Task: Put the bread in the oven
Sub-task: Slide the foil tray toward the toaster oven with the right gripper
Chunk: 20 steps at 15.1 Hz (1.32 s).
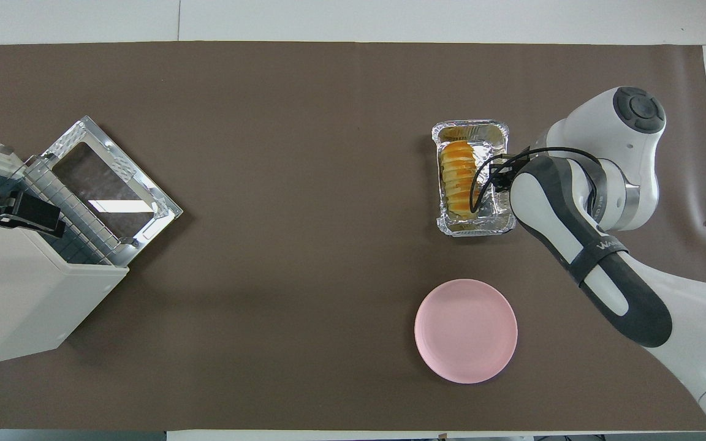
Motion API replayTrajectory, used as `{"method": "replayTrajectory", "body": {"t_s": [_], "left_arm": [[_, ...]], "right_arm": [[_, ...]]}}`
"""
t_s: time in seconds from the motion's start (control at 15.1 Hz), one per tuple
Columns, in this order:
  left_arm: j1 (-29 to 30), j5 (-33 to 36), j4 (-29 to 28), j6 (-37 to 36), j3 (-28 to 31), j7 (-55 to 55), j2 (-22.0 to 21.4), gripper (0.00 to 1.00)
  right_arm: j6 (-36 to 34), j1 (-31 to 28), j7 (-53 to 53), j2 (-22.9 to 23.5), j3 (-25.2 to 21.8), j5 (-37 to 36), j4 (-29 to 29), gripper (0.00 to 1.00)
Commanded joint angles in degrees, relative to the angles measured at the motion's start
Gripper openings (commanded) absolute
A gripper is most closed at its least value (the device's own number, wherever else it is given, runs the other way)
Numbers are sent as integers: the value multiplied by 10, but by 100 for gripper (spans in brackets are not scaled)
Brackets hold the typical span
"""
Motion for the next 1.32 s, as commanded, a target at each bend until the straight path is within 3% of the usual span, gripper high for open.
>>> {"method": "replayTrajectory", "body": {"t_s": [0.0, 0.26, 0.4, 0.66, 0.92, 1.26], "left_arm": [[7, 6, -17, 11, -4, 2, -14, 100], [7, 6, -17, 11, -4, 2, -14, 100], [7, 6, -17, 11, -4, 2, -14, 100], [7, 6, -17, 11, -4, 2, -14, 100], [7, 6, -17, 11, -4, 2, -14, 100], [7, 6, -17, 11, -4, 2, -14, 100]], "right_arm": [[20, -5, -25, -13, 6, 11, -19, 0], [18, -3, -21, -10, 7, 11, -4, 0], [-4, 20, 4, -7, 11, 12, 42, 0], [-67, 101, 156, 24, 10, 20, 165, 0], [-30, 179, 248, 45, 10, 18, 177, 0], [0, 248, 268, 114, 10, 17, 246, 0]]}}
